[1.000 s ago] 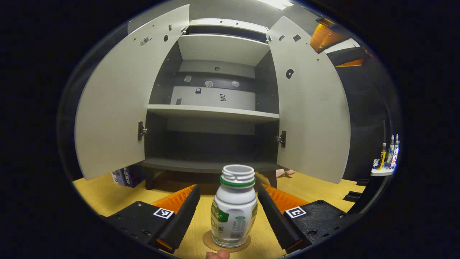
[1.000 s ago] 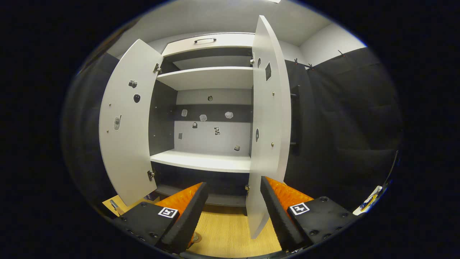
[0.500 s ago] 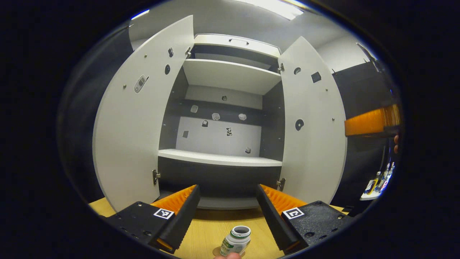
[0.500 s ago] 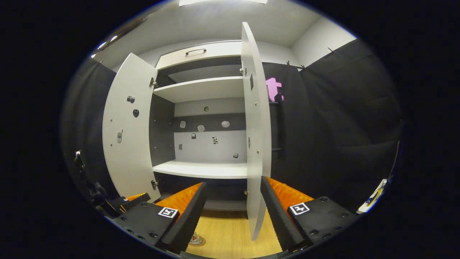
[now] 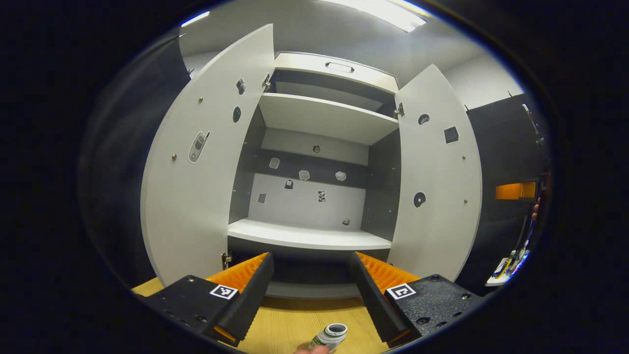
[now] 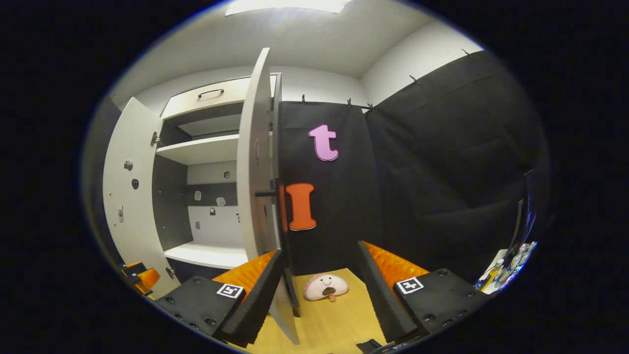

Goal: Grasp the bottle in the cabinet with the left hand and place it on the coaster, then close the right door with the right hand and the left door with the left hand.

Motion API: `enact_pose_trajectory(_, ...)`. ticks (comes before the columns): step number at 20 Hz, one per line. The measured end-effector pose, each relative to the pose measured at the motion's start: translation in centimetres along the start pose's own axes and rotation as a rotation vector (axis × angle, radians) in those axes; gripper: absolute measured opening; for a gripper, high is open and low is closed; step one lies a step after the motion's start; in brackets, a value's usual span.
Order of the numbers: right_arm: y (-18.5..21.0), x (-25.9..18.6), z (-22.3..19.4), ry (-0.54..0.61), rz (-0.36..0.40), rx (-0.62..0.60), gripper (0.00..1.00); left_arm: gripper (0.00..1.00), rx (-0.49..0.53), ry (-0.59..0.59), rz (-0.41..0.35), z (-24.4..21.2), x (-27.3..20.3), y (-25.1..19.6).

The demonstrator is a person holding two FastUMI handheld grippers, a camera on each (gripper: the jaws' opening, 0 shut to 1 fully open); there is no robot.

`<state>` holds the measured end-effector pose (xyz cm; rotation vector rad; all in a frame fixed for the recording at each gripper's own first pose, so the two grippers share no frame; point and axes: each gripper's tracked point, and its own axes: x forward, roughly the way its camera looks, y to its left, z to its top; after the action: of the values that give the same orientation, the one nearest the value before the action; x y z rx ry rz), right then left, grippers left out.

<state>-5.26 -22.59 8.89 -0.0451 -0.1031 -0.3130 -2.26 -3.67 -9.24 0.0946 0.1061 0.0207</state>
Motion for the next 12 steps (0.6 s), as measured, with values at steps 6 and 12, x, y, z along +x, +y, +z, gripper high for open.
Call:
enact_pose_trajectory(6, -1.8, 4.8, 3.5, -0.004, 0.000, 0.014, 0.96, 0.95, -0.035, 0.022, 0.033, -0.3, -0.1, 1.5)
enact_pose_trajectory(12, -0.3, 6.7, 3.2, 0.002, 0.037, -0.023, 0.96, 0.95, -0.036, 0.025, 0.058, -0.6, -0.3, 2.7)
